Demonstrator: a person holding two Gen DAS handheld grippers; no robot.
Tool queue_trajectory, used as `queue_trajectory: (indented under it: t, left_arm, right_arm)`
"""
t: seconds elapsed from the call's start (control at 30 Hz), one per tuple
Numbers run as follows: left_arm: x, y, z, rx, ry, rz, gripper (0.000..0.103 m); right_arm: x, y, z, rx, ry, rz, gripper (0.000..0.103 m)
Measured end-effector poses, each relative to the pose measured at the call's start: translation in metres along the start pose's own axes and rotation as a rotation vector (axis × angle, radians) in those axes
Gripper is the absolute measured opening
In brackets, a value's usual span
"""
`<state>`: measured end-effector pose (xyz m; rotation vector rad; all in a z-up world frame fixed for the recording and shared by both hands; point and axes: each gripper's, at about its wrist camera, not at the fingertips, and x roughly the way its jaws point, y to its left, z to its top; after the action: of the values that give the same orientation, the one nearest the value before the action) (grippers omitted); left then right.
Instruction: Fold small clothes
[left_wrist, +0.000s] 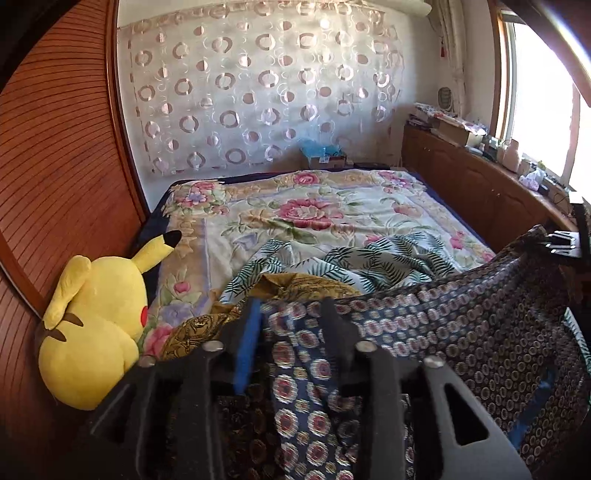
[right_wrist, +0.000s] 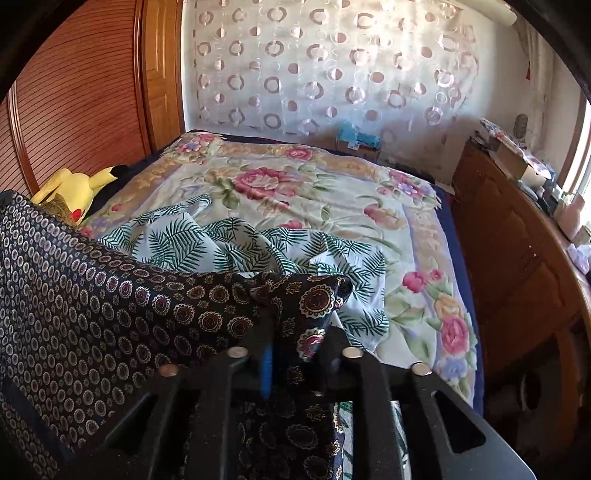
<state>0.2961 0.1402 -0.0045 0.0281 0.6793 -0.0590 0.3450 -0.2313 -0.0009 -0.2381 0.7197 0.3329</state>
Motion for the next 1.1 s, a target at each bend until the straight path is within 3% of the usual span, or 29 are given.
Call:
queue_trajectory:
  t: [0.1, 0.13, 0.17, 0.27, 0.4, 0.8, 1.1]
  left_arm:
    - [-0.006, -0.005, -0.003, 0.024, 0.008, -0.017, 0.06]
    - [-0.01, -0.008, -0.005, 0.035, 0.007, -0.022, 0.077]
    - [-0.015, -0.012, -0.008, 0.044, -0.001, -0.025, 0.083]
    - [-0.027, -0.019, -0.015, 0.058, -0.013, -0.025, 0.083]
    - [-0.04, -0.028, -0.032, 0.067, -0.021, -0.013, 0.083]
    - [-0.034, -0.029, -0.075, 0.051, 0.043, -0.017, 0.083]
    - [-0.043, -0.02, -0.095, 0.016, 0.066, 0.009, 0.083]
  right_arm:
    - [-0.001, 0.001, -0.005, 0.013, -0.004, 0.0, 0.054]
    - [0.004, 0.004, -0.007, 0.011, -0.002, -0.006, 0.054]
    - [-0.003, 0.005, -0.01, 0.009, -0.002, -0.016, 0.054]
    - [-0.017, 0.008, -0.022, 0.014, -0.026, -0.013, 0.054]
    - [-0.045, 0.01, -0.045, 0.037, -0.039, 0.007, 0.065]
    - [-0.078, 0.004, -0.112, 0.134, 0.072, 0.009, 0.065]
    - [-0.08, 0.012, -0.115, 0.158, 0.056, 0.093, 0.062]
